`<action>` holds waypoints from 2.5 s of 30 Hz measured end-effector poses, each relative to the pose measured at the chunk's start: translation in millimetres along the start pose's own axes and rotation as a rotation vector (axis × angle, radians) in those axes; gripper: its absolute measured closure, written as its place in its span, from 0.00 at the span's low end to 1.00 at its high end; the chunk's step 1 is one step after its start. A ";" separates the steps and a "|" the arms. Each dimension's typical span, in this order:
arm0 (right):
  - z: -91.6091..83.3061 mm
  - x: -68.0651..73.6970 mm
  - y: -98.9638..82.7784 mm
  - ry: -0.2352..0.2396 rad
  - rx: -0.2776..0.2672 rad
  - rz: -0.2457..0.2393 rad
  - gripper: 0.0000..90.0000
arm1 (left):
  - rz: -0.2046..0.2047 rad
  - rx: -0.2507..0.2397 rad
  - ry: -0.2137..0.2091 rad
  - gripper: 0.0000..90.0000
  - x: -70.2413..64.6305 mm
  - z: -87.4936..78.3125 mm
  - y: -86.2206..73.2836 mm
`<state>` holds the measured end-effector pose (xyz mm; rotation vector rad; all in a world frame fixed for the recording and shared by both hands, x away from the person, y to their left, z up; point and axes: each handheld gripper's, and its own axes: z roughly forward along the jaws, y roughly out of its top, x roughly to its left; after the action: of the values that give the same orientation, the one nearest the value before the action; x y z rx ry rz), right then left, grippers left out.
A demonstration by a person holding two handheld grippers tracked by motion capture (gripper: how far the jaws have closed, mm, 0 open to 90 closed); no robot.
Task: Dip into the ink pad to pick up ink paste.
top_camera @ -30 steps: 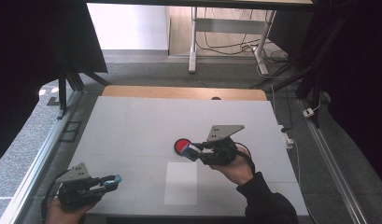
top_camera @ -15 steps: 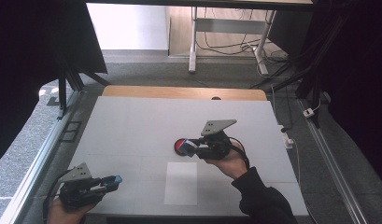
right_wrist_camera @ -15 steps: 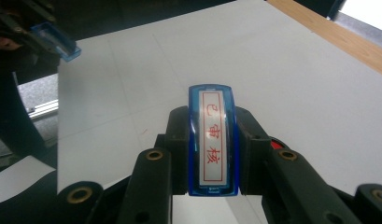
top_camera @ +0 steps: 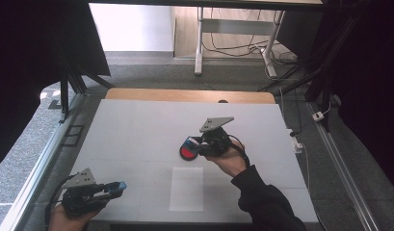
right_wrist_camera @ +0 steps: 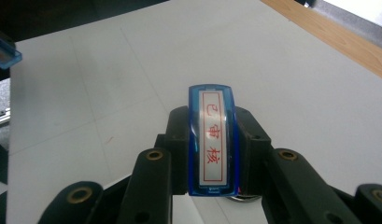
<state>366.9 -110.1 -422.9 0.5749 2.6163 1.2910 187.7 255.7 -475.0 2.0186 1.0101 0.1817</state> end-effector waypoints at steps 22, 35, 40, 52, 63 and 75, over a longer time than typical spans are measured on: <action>42.4 -27.1 -11.4 -0.046 0.125 0.030 0.78 | -0.006 0.002 0.006 0.76 0.2 0.2 -0.1; 62.8 -36.2 -17.8 -0.055 0.179 0.057 0.78 | -0.006 0.004 0.004 0.76 0.2 0.0 -0.4; 65.8 -40.6 -20.1 -0.054 0.180 0.082 0.78 | -0.006 0.006 0.004 0.76 0.1 0.3 -0.4; 74.3 -47.7 -24.1 -0.044 0.212 0.128 0.78 | -0.009 0.007 0.002 0.76 0.6 0.2 -0.5; 79.5 -35.4 -17.2 -0.109 0.264 0.053 0.79 | -0.019 0.008 -0.002 0.76 1.7 0.1 -0.5; 82.4 -26.8 -14.8 -0.153 0.283 0.001 0.79 | -0.017 0.011 -0.001 0.76 1.2 0.5 -0.4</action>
<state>413.3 -69.5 -485.5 0.6878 2.6842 0.8428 188.5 256.3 -475.9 2.0191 1.0296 0.1659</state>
